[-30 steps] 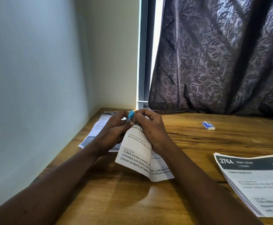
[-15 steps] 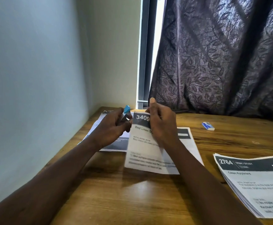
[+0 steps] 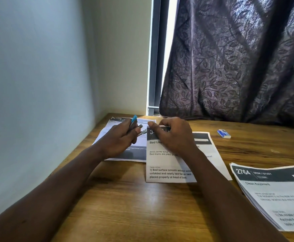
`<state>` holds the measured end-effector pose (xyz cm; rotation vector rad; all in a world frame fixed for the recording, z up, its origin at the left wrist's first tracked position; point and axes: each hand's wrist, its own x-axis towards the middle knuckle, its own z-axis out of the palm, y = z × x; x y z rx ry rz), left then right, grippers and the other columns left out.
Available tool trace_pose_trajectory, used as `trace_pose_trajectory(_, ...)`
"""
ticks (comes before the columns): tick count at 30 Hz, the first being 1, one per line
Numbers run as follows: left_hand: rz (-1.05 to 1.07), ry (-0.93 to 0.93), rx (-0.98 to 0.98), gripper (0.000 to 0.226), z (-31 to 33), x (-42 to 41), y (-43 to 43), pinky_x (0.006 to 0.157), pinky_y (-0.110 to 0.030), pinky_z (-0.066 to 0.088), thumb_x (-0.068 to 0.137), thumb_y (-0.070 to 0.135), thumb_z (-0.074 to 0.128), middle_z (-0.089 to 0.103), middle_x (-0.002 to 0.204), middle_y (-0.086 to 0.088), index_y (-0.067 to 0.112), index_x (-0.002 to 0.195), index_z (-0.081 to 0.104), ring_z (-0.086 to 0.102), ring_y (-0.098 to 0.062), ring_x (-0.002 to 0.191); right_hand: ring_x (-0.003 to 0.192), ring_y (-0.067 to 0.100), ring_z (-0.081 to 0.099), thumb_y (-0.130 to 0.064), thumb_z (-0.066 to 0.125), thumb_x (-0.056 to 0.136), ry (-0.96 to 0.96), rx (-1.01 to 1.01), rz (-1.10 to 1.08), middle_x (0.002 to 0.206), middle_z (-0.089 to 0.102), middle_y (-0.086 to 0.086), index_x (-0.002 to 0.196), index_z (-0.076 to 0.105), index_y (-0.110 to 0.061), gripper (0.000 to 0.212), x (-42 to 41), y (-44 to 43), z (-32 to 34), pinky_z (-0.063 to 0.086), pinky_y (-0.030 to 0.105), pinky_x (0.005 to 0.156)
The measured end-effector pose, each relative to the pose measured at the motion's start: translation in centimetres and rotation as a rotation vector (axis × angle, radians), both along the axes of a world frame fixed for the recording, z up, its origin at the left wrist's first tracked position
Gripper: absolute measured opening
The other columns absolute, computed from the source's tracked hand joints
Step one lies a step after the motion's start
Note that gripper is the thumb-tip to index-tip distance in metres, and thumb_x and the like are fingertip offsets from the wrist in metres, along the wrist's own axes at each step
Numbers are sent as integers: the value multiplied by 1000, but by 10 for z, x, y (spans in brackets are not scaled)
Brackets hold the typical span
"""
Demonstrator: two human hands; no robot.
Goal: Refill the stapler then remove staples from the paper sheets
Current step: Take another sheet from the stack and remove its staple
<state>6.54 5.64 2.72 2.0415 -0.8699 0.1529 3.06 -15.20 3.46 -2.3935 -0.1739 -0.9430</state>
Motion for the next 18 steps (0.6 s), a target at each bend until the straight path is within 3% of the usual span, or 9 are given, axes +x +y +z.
trace_pose_trajectory(4, -48, 85, -54, 27, 3, -4, 1, 62, -35, 41, 95, 42, 48, 57, 67, 9, 16, 86, 50, 48, -12, 62, 68, 15, 64, -76, 49, 88, 25, 10, 22, 67, 70, -8, 63, 65, -25, 60, 2, 1, -2, 53, 45, 76)
trace_pose_trajectory(8, 62, -74, 89, 26, 1, -1, 5, 67, -45, 47, 93, 43, 58, 60, 75, 9, 19, 92, 50, 49, -13, 69, 71, 13, 65, -68, 56, 91, 32, 12, 57, 73, 71, -9, 67, 65, -28, 47, -1, 4, -1, 52, 44, 81)
trace_pose_trajectory(11, 72, -192, 172, 25, -2, 0, 7, 63, -36, 45, 96, 41, 63, 63, 78, 7, 21, 93, 49, 48, -16, 68, 73, 14, 63, -66, 58, 90, 23, -2, 63, 73, 68, -11, 72, 68, -26, 46, -1, 5, -5, 51, 44, 82)
trace_pose_trajectory(14, 59, -248, 137, 21, -2, -1, 5, 59, -26, 40, 95, 32, 69, 59, 72, 12, 31, 89, 49, 46, -14, 64, 71, 14, 57, -64, 61, 90, 13, -16, 47, 69, 62, -11, 72, 67, -26, 43, 0, 6, -6, 46, 39, 79)
trace_pose_trajectory(18, 40, -194, 93, 20, -4, 0, 4, 58, -27, 41, 90, 34, 73, 62, 74, 5, 34, 89, 54, 45, -9, 62, 75, 17, 58, -59, 60, 92, 43, -51, 34, 75, 66, -6, 79, 70, -24, 39, -2, 8, -5, 43, 38, 79)
